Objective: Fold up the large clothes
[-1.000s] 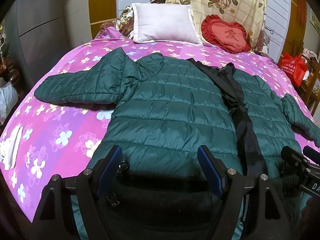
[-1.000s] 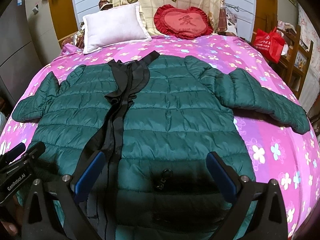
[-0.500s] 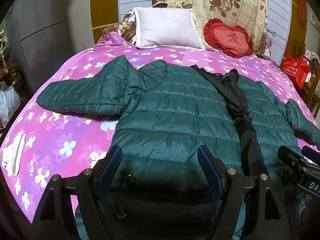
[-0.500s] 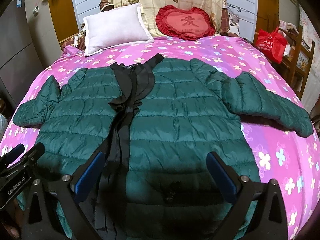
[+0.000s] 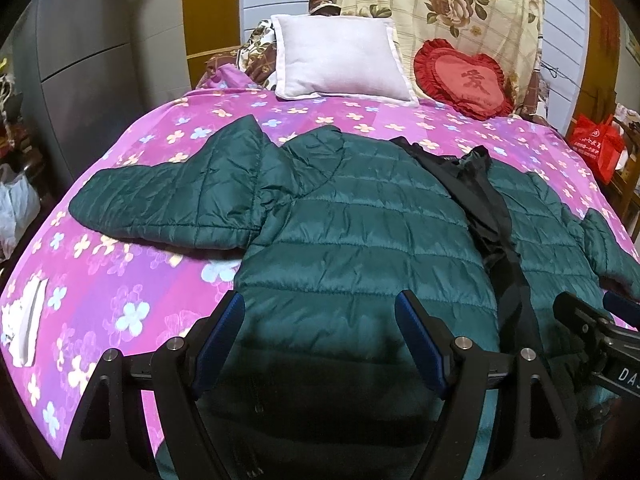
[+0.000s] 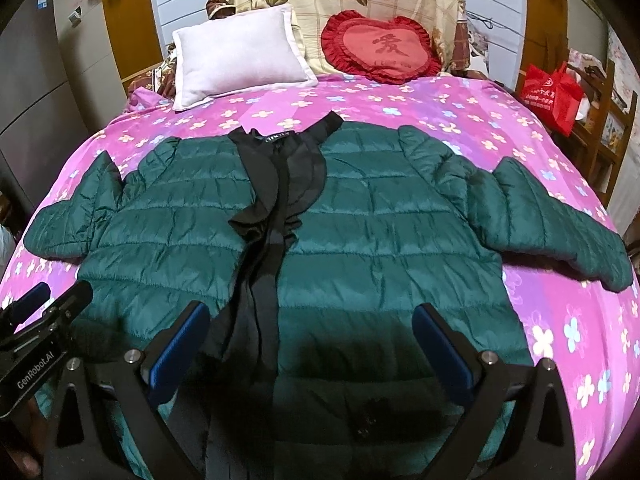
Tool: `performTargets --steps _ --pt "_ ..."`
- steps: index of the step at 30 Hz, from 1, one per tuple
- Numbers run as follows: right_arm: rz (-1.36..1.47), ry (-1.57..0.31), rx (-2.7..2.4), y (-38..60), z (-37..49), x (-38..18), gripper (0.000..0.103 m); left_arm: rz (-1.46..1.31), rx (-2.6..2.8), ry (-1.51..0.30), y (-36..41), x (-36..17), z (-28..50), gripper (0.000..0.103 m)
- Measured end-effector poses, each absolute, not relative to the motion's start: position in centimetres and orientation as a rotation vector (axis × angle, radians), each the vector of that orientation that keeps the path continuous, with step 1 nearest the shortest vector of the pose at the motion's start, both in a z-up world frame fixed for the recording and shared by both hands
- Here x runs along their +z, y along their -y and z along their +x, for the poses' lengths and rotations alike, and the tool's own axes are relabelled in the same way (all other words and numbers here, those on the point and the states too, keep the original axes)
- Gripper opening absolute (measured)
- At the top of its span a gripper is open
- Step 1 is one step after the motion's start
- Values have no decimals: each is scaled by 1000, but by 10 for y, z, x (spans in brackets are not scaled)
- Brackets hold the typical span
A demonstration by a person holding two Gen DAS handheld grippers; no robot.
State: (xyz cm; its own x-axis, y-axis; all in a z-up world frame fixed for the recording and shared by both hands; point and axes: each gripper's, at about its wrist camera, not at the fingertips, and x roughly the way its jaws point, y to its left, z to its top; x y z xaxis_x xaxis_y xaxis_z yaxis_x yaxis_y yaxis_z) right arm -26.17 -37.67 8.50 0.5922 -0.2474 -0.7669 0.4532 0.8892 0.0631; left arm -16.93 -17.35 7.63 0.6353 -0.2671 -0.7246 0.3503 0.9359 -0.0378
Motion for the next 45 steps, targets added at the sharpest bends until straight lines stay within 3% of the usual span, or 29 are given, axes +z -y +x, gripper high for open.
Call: performTargets --steps 32,45 --pt "286 -886 -381 371 -172 55 103 101 -314 -860 164 54 -109 57" --pt "307 -903 -354 371 -174 47 103 -139 -118 -901 28 61 -15 57"
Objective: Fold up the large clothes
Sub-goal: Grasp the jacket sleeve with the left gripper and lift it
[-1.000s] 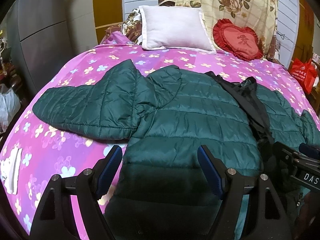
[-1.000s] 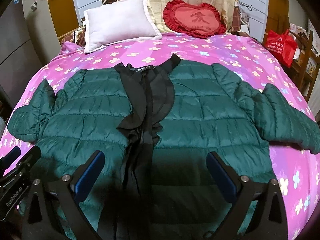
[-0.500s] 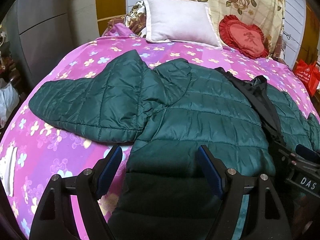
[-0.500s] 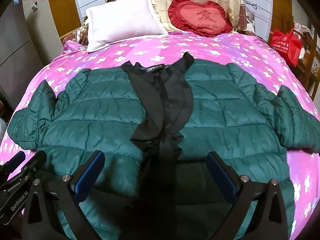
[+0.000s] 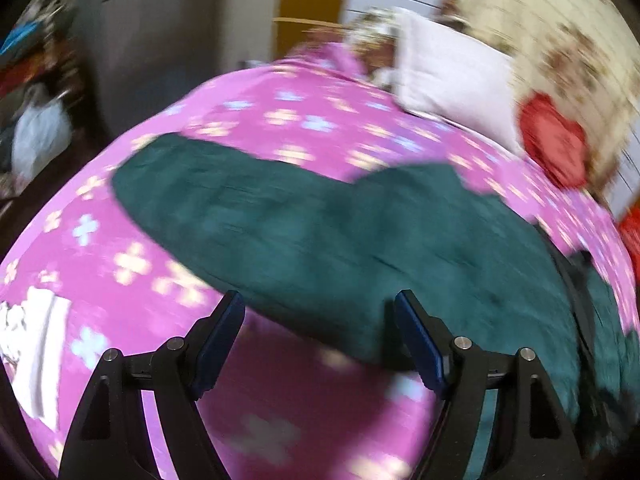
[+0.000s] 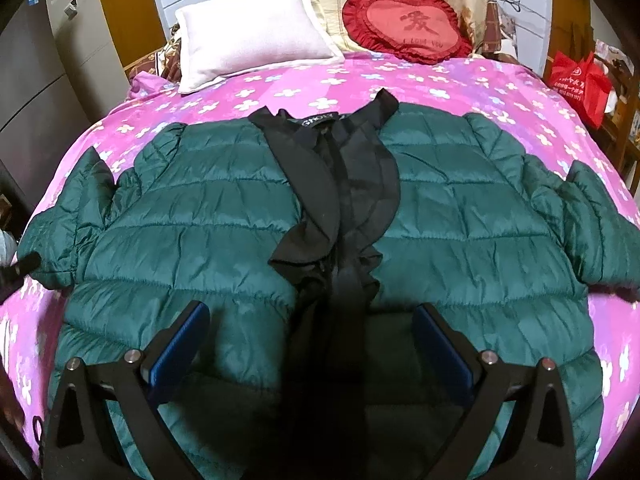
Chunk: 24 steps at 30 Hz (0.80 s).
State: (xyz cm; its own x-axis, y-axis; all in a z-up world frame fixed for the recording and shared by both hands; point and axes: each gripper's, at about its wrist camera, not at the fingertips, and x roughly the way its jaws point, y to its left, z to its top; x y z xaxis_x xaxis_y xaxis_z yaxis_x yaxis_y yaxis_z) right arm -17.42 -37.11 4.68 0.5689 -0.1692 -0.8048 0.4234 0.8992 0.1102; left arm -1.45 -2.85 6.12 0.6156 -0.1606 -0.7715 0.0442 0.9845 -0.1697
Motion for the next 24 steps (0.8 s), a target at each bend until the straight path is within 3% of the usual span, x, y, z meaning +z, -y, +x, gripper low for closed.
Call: performTargets --steps 9,18,19,21,23,24 --pt "276 -917 -315 363 -176 50 103 -438 185 -930 -99 22 59 57" --pt "255 -936 -295 355 -174 48 103 -397 207 -901 -106 12 98 54" --pt "253 -937 -294 355 -174 47 103 -393 193 -889 -105 12 99 49" --pt "253 -938 -294 355 -174 48 103 -363 199 -879 -105 11 100 21" --pt "255 -938 -295 355 -174 47 103 -377 157 -893 -105 12 102 1" --pt "254 -940 -297 355 -174 47 103 -410 129 -895 -106 14 100 0"
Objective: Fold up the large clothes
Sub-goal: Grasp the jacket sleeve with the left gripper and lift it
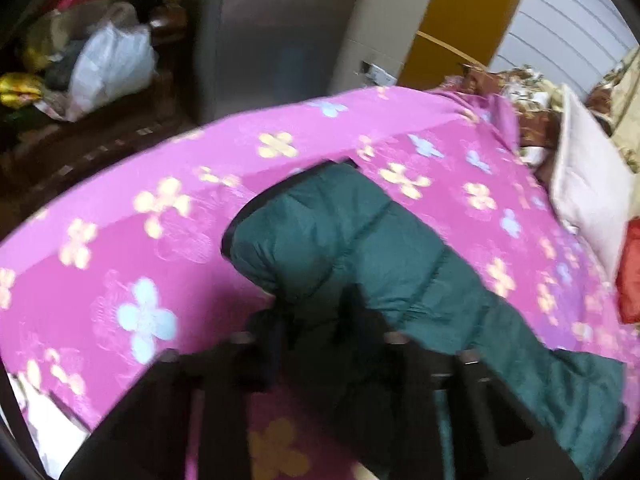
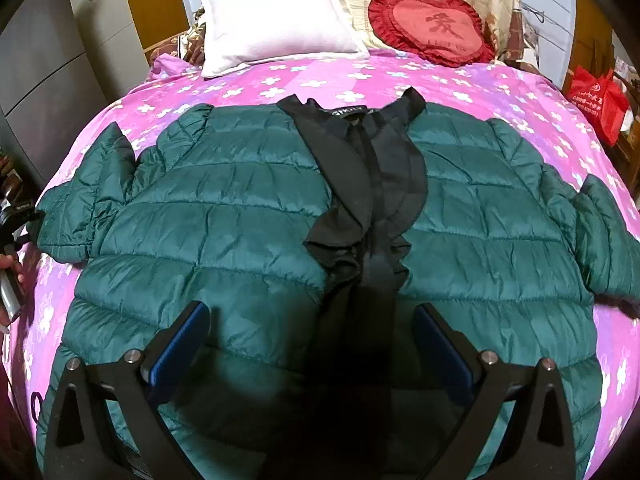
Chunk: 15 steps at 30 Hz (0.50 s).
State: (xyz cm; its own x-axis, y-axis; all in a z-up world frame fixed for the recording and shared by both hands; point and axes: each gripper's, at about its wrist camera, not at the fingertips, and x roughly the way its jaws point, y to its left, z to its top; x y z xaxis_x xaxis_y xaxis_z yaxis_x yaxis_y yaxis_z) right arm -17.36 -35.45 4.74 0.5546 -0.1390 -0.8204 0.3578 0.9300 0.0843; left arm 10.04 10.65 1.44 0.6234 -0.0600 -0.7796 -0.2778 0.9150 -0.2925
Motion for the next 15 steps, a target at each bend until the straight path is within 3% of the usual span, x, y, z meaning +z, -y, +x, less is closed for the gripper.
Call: performTargets --steps 4,15 --pt "250 -946 -304 357 -178 48 103 -505 34 -848 -103 37 78 0" --pt "290 -902 -328 373 -207 65 103 -290 -297 -670 7 140 -25 0"
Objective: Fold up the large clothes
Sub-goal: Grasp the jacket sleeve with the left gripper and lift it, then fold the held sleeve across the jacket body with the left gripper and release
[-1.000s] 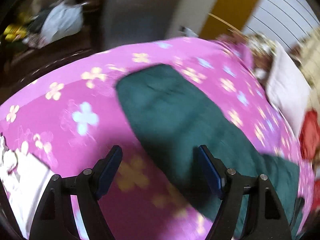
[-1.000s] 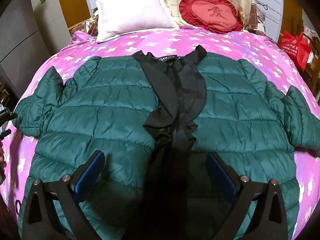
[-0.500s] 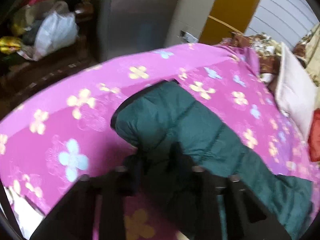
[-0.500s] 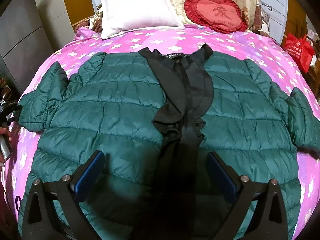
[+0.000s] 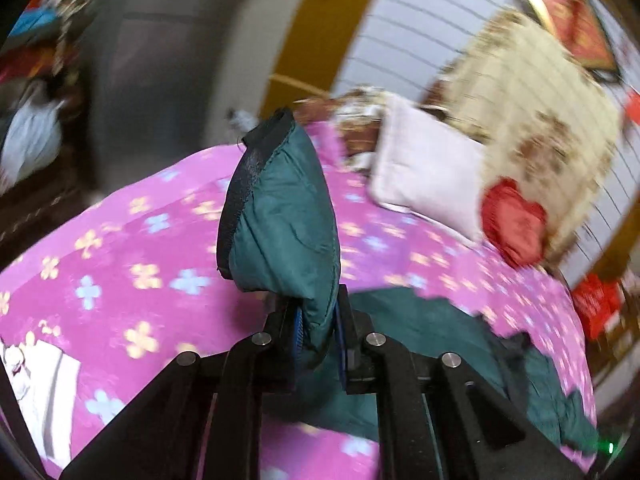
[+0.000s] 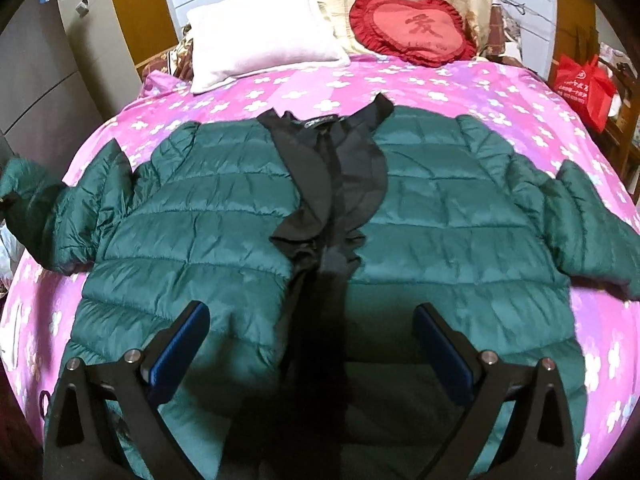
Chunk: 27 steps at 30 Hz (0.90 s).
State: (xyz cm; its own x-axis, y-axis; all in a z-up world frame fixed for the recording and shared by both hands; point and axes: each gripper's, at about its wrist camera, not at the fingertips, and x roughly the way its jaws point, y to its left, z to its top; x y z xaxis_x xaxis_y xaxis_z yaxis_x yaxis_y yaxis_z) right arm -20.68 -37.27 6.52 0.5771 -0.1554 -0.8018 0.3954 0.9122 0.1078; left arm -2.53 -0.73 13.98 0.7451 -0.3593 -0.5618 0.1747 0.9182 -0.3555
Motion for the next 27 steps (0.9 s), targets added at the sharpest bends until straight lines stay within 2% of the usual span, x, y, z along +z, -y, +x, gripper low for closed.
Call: performTargets --steps 8,18,27 --pt "311 -866 -367 397 -239 79 103 -191 -460 -707 100 144 -77 0" --pt "321 -859 -426 435 -275 81 103 -107 -564 -803 203 112 -113 0" --pt "375 -883 -477 469 -296 65 103 -47 -628 -878 256 78 -135 0"
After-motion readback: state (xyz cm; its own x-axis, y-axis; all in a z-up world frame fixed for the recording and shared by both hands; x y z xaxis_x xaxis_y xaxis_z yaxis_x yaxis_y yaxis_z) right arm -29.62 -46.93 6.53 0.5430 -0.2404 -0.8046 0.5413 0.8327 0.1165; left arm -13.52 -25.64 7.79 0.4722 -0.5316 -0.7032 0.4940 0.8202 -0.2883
